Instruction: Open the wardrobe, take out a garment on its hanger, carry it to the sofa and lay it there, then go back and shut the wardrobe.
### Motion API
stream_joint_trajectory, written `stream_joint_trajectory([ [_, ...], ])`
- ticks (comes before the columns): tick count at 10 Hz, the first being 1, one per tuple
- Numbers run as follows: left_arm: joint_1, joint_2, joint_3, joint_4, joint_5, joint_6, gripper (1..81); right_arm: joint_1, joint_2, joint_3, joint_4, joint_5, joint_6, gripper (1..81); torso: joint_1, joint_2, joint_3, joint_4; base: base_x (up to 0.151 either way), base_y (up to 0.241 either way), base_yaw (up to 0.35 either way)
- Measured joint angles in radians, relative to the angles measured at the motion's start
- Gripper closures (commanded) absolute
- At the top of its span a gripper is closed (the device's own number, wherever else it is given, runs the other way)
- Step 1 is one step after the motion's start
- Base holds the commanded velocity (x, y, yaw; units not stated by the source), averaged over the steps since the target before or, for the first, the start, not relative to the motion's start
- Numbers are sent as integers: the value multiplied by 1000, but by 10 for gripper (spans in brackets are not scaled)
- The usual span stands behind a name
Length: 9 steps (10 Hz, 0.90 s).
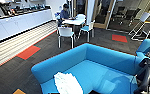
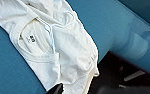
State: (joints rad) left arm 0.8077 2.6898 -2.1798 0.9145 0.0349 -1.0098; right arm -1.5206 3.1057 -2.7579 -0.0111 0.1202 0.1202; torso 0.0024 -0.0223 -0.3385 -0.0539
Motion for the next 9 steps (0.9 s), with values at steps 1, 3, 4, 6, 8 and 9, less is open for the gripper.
stream_joint_trajectory([
  [1, 36, -14, 15, 22, -9, 0, 10, 0, 0, 0, 0, 0, 0, 10, 0, 0, 0, 0, 0, 0, 0],
  [3, 84, -30, 25, 54, -13, 0, 10, 0, 0, 0, 0, 0, 0, 10, 0, 0, 0, 0, 0, 0, 0],
  [4, 100, -30, 26, 64, -24, 0, 10, 0, 0, 0, 0, 0, 0, 10, 0, 0, 0, 0, -65, 0, 0],
  [6, 112, -33, 29, 81, -76, 0, 10, 13, 2, 0, 0, 2, 0, 10, 1, 1, 0, 0, -94, 0, 0],
  [8, 141, -42, 30, 88, -85, 0, 10, 7, 2, 0, 0, 5, 0, 10, -1, 0, 0, 0, -113, 0, 0],
  [9, 162, -44, 29, 91, -84, 0, 10, -1, 3, 0, 0, -1, 0, 10, -1, 0, 0, 0, -113, 0, 0],
])
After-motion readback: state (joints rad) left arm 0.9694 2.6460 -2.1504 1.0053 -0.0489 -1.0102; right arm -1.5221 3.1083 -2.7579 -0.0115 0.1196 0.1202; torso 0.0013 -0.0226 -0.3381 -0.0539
